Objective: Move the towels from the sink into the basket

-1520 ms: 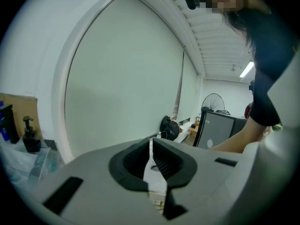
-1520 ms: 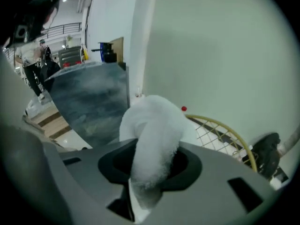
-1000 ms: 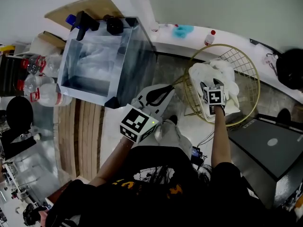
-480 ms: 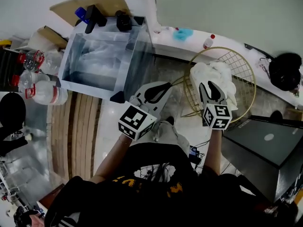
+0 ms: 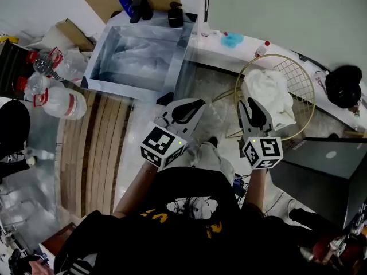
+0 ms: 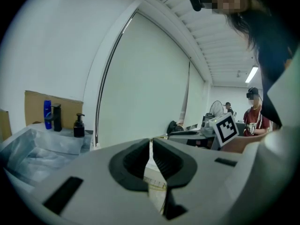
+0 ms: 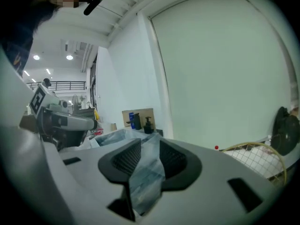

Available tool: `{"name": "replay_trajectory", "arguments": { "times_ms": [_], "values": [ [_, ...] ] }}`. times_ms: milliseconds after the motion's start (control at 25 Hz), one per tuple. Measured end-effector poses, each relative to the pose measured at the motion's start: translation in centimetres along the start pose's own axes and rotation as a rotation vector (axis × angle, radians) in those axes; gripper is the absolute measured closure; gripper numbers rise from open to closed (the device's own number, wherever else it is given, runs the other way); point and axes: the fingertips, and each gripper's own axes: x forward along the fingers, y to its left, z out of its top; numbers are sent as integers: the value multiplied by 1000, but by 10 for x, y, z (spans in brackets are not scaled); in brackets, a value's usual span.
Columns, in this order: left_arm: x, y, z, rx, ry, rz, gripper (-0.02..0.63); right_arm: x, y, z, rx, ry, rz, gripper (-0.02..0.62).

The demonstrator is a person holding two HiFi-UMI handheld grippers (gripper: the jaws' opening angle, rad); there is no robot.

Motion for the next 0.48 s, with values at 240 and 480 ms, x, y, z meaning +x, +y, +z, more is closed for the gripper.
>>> {"name": "replay_trajectory", "arguments": {
  "times_ms": [240,480],
  "values": [
    [-55,6,-14,-6,-33,19,583,-18,72,21,-61,-67,53,529],
    [-86,10,-19,-6,-64,35,583,-33,105,21,-87,-70,85,579]
  ]
}}
